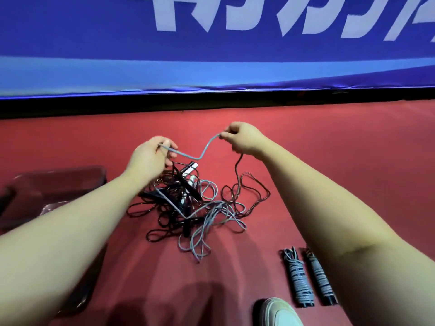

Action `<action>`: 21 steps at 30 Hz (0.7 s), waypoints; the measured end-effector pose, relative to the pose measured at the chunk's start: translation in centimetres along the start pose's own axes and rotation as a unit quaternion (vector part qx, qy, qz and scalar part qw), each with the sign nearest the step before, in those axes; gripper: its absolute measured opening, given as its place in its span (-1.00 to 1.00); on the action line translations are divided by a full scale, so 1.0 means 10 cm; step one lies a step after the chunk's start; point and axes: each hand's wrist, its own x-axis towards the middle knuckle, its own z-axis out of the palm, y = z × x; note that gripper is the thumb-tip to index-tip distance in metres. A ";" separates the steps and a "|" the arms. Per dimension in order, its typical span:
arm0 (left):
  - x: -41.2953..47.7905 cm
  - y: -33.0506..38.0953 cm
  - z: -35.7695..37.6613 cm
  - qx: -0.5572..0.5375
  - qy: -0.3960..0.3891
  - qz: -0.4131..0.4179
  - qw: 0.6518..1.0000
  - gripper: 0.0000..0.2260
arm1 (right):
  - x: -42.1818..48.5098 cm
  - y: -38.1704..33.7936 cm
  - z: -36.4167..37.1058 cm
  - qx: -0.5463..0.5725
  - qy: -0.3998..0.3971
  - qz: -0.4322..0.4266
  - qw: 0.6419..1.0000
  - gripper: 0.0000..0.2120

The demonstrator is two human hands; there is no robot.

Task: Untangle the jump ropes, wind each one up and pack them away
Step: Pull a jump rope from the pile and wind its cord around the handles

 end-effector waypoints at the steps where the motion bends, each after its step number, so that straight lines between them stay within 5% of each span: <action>1: -0.02 0.14 -0.06 -0.065 0.009 -0.003 0.998 -0.73 | -0.03 0.05 0.00 0.061 -0.024 0.017 0.998 -0.91; 4: -0.05 0.47 -0.22 -0.148 0.028 0.002 0.989 -0.73 | -0.09 0.12 -0.01 0.193 -0.133 0.035 0.972 -0.88; 9: -0.13 0.75 -0.25 -0.135 -0.041 0.020 0.990 -0.80 | -0.21 -0.08 0.23 0.213 -0.276 0.012 0.937 -0.66; 17: -0.01 0.61 -0.07 -0.130 0.018 -0.057 0.990 -0.71 | -0.10 -0.31 0.32 0.265 -0.101 0.067 0.957 -0.82; 21: 0.05 0.53 -0.02 -0.144 0.031 -0.039 0.988 -0.82 | -0.11 -0.24 0.30 0.279 -0.128 0.066 0.950 -0.74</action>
